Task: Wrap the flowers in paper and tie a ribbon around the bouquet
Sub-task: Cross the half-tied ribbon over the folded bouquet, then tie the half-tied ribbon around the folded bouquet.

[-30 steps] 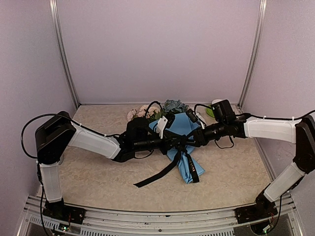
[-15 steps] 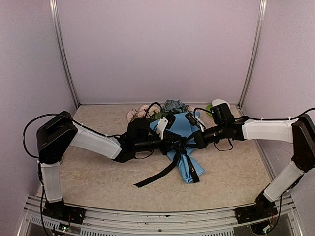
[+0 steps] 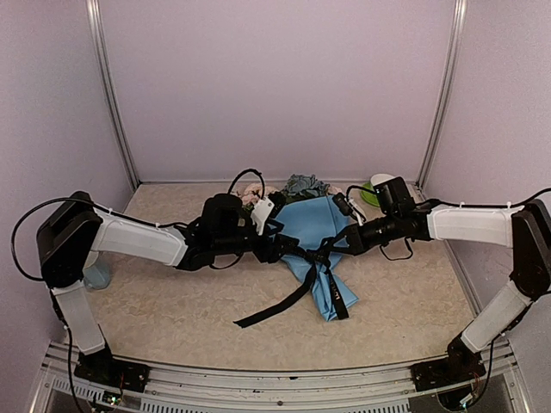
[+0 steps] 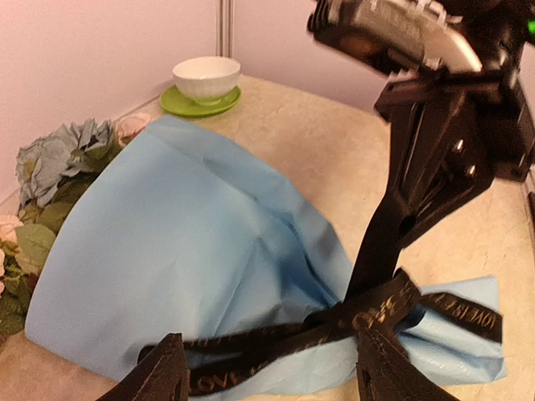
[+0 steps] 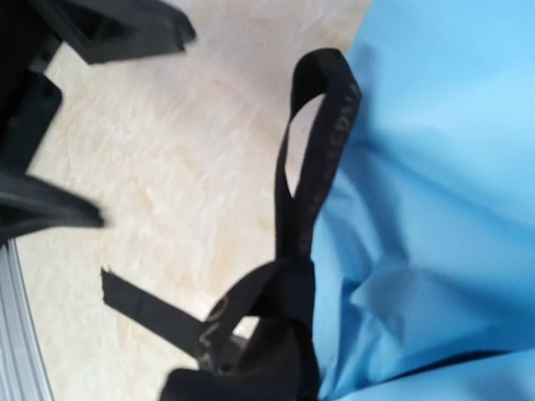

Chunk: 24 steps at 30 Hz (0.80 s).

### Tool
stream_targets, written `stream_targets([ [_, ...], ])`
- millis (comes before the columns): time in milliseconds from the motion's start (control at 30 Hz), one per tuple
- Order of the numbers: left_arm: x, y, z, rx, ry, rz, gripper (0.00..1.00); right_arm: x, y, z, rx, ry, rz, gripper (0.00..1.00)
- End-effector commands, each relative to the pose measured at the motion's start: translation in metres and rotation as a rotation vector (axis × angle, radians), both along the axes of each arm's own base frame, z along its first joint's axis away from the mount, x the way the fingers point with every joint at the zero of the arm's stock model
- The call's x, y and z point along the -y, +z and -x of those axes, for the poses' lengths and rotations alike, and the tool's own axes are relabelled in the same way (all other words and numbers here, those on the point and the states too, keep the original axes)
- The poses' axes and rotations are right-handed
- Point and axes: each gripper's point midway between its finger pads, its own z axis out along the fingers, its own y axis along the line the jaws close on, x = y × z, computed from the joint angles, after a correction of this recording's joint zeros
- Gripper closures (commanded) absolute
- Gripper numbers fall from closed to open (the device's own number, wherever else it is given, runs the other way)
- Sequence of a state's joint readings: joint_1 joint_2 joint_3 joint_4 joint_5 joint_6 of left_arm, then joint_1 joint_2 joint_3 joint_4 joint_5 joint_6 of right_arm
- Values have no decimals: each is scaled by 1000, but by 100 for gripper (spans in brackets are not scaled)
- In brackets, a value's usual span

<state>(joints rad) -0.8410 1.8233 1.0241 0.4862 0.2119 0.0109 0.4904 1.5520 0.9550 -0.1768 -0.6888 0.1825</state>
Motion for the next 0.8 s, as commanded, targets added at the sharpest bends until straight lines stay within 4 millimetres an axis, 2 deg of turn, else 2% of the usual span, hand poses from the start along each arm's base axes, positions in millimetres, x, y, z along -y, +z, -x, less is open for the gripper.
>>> stream_targets([
  [0,-32,-58,-13,0,71,-263,32,1,17,-9,20,-13,-24,100],
  [67,-42,-64,-20,91,120,-317,32,1,18,-10,22,-13,-22,100],
  [200,-46,-46,-21,267,100,-263,30,0,16,-9,12,-3,-28,100],
  [267,-46,-45,-30,289,94,-256,31,-1,15,-8,6,1,-31,100],
  [400,-32,-59,-55,282,63,-300,36,-1,12,-6,-1,3,-29,100],
  [467,-28,-64,-55,338,34,-335,37,0,14,-6,3,6,-31,100],
  [567,-25,-54,-57,430,-3,-343,35,0,15,-3,2,13,-37,100],
  [667,-12,-65,-45,378,-202,-355,29,0,11,-2,-8,15,-34,100],
  [767,-4,-74,-54,260,-288,-371,30,1,10,-2,-7,13,-26,100],
])
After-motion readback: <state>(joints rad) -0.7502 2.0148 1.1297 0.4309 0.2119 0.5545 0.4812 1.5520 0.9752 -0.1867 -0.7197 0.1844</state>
